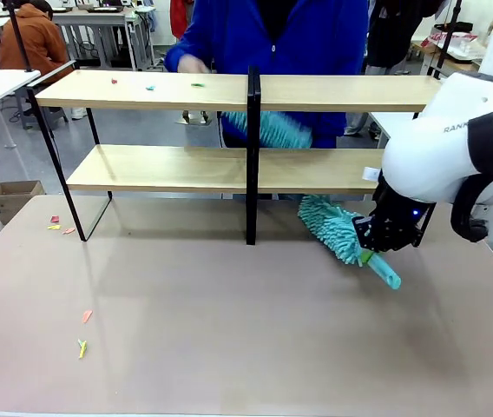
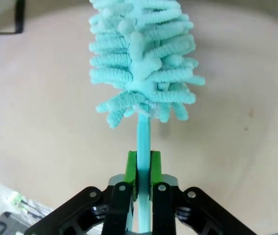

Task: Clean the shelves.
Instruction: Clean another randomly selected level of the Shelf with the Duster, then place the Duster on the table.

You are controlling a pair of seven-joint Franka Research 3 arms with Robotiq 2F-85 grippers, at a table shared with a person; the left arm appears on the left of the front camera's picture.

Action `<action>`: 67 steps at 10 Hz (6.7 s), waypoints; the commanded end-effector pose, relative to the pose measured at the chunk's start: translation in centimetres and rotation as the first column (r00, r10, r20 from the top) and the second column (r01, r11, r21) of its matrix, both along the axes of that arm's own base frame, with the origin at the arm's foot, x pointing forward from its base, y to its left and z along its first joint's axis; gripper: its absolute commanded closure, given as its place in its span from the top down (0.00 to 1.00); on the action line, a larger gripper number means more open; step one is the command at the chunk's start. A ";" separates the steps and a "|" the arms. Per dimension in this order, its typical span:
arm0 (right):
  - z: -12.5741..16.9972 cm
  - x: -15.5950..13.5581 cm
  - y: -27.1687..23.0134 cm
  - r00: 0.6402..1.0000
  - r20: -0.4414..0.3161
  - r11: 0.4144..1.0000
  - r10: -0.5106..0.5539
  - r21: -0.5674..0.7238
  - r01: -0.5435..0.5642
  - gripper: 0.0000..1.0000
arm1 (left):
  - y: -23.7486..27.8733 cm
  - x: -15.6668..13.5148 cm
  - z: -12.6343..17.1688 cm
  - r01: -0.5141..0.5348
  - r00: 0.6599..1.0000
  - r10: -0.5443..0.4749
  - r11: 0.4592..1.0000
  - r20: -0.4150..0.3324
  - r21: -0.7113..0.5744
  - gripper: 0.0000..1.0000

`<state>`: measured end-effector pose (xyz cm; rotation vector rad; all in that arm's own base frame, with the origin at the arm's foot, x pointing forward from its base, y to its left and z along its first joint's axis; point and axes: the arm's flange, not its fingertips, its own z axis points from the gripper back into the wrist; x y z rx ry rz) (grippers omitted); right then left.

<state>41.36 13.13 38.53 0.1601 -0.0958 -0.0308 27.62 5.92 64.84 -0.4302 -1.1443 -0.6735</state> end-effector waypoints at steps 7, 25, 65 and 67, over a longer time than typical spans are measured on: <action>0.2 -0.2 -0.9 0.998 -0.005 0.998 -0.061 -0.015 0.061 0.12 | -0.1 0.1 0.0 0.001 1.000 -0.001 1.000 0.003 -0.003 1.00; 0.4 -2.0 -2.9 0.950 0.104 0.951 -0.295 -0.066 0.302 0.12 | -0.1 0.1 0.0 0.001 1.000 -0.001 1.000 0.003 -0.003 1.00; 7.4 -9.2 -18.3 0.575 0.085 0.429 0.814 0.581 -0.692 0.12 | -11.8 6.3 -24.9 -0.288 0.336 -0.470 0.774 -0.816 -0.564 1.00; 3.5 -5.8 -14.9 0.565 0.058 0.442 0.823 0.561 -0.700 0.12 | -9.0 5.8 -27.5 -0.345 0.438 -0.364 0.777 -0.822 -0.527 1.00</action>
